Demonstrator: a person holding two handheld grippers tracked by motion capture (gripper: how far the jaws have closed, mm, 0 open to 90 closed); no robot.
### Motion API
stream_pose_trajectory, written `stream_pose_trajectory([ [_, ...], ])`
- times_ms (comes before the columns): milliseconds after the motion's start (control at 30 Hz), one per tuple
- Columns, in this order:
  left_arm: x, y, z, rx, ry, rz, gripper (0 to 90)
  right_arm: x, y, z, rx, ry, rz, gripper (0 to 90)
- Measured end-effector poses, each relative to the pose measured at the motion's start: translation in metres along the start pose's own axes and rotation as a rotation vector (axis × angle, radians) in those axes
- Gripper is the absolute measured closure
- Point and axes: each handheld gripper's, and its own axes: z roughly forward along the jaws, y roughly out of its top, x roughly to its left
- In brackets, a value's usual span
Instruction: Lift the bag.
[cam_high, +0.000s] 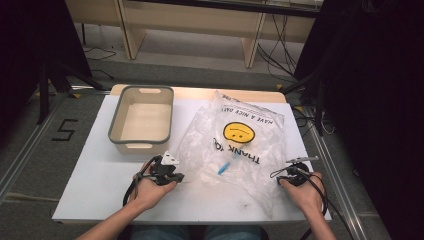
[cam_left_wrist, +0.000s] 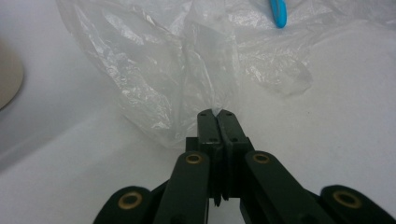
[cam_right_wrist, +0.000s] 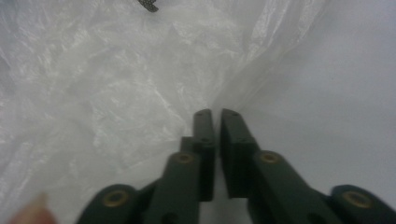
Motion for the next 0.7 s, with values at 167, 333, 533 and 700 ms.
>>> stream_pose_trajectory([
  [167,-0.001,0.0,0.0,-0.001,-0.015,-0.007,89.2,-0.007,0.01,0.0,-0.041,-0.047,-0.001,90.0],
  [333,-0.007,0.002,0.004,-0.007,-0.025,0.008,89.2,-0.016,0.022,0.001,-0.128,-0.117,0.009,90.0],
  [533,-0.007,0.005,0.009,-0.024,-0.014,0.017,87.5,-0.025,0.034,0.011,-0.188,-0.17,0.008,90.0],
  [700,-0.005,0.0,0.006,-0.04,0.011,0.003,70.8,-0.024,0.034,0.013,-0.192,-0.145,0.006,78.5],
])
